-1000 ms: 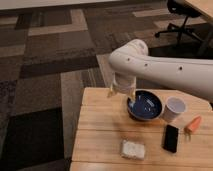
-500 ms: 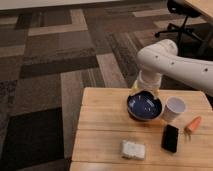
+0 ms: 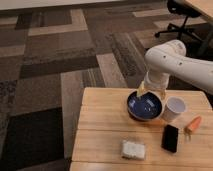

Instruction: Place the ceramic cup in the ceramic bowl

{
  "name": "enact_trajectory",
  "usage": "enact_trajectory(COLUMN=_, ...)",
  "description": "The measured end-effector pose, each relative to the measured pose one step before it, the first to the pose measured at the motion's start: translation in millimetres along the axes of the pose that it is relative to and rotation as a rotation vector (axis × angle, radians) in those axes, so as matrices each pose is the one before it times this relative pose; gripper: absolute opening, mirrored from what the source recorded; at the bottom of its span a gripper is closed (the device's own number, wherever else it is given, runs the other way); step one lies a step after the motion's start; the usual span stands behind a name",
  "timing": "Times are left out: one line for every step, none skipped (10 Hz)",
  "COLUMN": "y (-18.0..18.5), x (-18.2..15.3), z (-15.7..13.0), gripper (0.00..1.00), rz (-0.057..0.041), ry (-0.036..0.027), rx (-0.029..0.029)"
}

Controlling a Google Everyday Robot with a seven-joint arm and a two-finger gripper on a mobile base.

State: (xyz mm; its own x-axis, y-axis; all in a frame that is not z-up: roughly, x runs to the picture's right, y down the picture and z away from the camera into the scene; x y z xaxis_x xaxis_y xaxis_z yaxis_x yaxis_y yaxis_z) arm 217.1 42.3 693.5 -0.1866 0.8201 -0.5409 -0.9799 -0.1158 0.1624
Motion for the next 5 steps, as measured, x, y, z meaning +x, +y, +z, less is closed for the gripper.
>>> enact_trajectory(y=-0.71, x=-0.71, z=0.17, gripper=0.65, rz=-0.00128, ry=-0.00146, rx=0.00369)
enact_trajectory(y=-11.1, x=-0.23, z=1.02, gripper=0.65, rz=0.0106, ry=0.00318, rx=0.02483)
enact_trajectory(y=-13.2, x=-4.44, z=-0.74, gripper=0.65, rz=0.00544, ry=-0.0068, rx=0.01481)
enact_trajectory(y=-19.54, x=-5.53, z=3.09, gripper=0.65, rz=0.00799, ry=-0.00672, rx=0.00937)
enact_trajectory(y=-11.94, x=-5.72, z=8.09, gripper=0.65, rz=0.00769, ry=-0.00563, rx=-0.00713)
